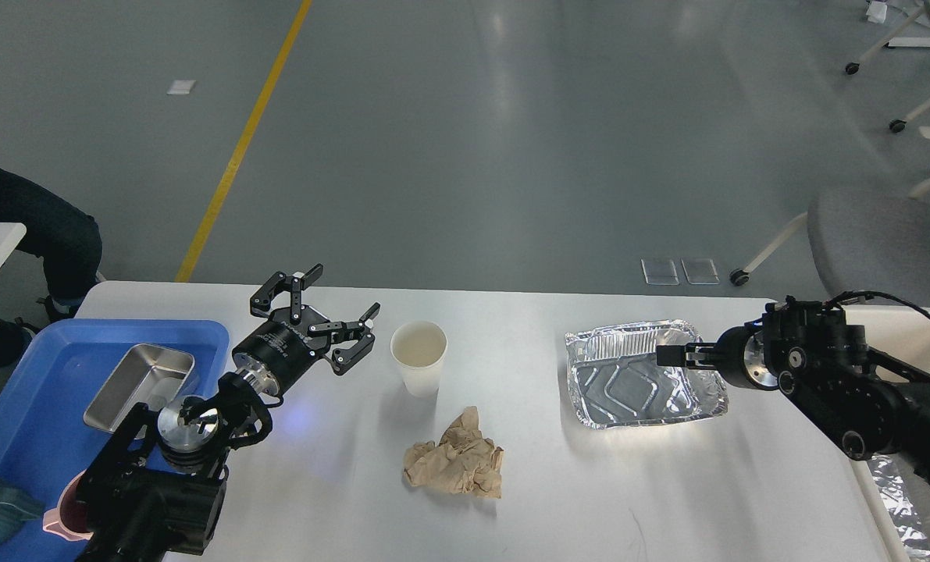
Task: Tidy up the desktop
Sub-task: 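Close the right gripper on the foil tray rim, then lift the foil tray up off the table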
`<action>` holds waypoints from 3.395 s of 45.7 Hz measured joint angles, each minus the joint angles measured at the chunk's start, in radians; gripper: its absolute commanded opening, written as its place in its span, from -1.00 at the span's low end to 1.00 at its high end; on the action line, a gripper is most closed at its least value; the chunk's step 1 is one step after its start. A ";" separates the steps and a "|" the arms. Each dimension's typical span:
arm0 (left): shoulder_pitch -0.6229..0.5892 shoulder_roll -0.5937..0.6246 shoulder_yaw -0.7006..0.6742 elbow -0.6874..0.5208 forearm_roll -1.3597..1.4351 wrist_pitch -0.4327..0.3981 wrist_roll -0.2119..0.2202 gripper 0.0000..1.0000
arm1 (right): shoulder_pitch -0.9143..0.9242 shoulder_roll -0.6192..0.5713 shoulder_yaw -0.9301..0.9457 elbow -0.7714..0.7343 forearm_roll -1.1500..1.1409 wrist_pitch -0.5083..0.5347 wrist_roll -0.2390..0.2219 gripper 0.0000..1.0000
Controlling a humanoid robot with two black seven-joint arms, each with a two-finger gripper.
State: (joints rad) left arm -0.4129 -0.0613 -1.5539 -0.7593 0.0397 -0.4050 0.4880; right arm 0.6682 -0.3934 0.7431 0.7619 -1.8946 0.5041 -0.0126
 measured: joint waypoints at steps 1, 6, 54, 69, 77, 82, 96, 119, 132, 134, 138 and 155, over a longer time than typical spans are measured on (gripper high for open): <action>0.001 0.000 0.000 0.000 0.000 0.000 0.000 1.00 | 0.000 0.001 0.000 -0.002 0.000 -0.001 0.000 1.00; 0.003 -0.001 0.000 -0.001 0.000 0.000 0.000 1.00 | 0.001 0.003 -0.002 -0.009 0.000 -0.004 0.000 1.00; 0.033 0.000 0.000 -0.015 0.000 0.000 -0.002 1.00 | 0.002 0.005 -0.122 -0.124 0.000 -0.139 0.034 1.00; 0.039 0.000 -0.002 -0.016 0.000 0.000 -0.002 1.00 | -0.004 0.025 -0.122 -0.131 0.010 -0.151 0.051 1.00; 0.039 0.000 -0.002 -0.016 0.000 0.000 -0.002 1.00 | -0.008 0.054 -0.122 -0.138 0.011 -0.151 0.052 1.00; 0.042 0.002 -0.002 -0.016 0.000 -0.001 -0.002 1.00 | -0.008 0.059 -0.123 -0.141 0.011 -0.149 0.052 1.00; 0.046 0.001 -0.002 -0.016 0.000 -0.003 -0.002 1.00 | -0.007 0.056 -0.123 -0.141 0.014 -0.140 0.051 1.00; 0.046 0.006 -0.002 -0.016 0.000 -0.003 -0.002 1.00 | -0.006 0.051 -0.167 -0.138 0.015 -0.117 0.051 -0.35; 0.046 0.010 -0.002 -0.016 0.000 -0.004 -0.002 1.00 | -0.008 0.051 -0.186 -0.142 0.043 -0.110 0.051 -1.00; 0.047 0.011 -0.002 -0.016 0.000 -0.004 -0.002 1.00 | -0.009 0.051 -0.186 -0.141 0.045 -0.111 0.051 -1.00; 0.048 0.011 -0.002 -0.016 0.000 -0.004 -0.002 1.00 | -0.011 0.051 -0.185 -0.140 0.048 -0.110 0.051 -1.00; 0.048 0.011 -0.003 -0.015 0.000 -0.009 -0.002 1.00 | -0.006 0.046 -0.184 -0.114 0.058 -0.090 0.052 -1.00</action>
State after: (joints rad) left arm -0.3651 -0.0503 -1.5570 -0.7747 0.0398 -0.4145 0.4865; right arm 0.6625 -0.3476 0.5595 0.6480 -1.8362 0.4142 0.0399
